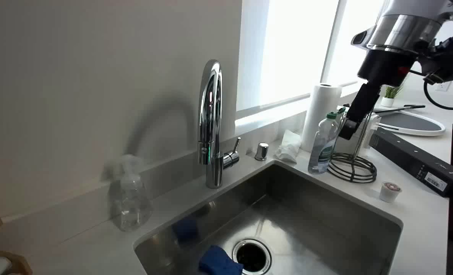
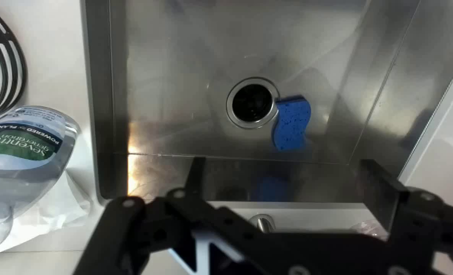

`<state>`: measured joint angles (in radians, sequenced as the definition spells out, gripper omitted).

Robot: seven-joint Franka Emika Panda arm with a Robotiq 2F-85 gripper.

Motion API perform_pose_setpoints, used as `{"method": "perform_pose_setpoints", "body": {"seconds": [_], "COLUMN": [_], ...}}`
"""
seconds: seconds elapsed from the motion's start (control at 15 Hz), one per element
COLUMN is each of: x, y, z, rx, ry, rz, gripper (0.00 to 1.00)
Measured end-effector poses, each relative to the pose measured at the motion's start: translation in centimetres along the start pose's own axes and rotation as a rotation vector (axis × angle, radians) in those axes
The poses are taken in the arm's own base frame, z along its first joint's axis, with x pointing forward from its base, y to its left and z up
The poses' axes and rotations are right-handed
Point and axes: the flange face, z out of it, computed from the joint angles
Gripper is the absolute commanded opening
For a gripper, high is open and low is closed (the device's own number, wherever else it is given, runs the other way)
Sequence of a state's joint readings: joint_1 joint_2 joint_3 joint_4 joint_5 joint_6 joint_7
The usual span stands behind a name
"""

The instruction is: Pick up the paper towel roll and place it on the paper towel holder

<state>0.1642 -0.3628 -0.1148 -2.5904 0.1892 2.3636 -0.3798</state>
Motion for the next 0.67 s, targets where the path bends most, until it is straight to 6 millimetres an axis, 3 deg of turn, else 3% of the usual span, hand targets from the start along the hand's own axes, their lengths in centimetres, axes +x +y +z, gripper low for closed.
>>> {"method": "perform_pose_setpoints", "body": {"seconds": [0.67], "x": [0.03], "y": [0.06], "z": [-0.03], "rx": [-0.002], "ry": [0.0], "rz": [0.01], "gripper": [1.0]}}
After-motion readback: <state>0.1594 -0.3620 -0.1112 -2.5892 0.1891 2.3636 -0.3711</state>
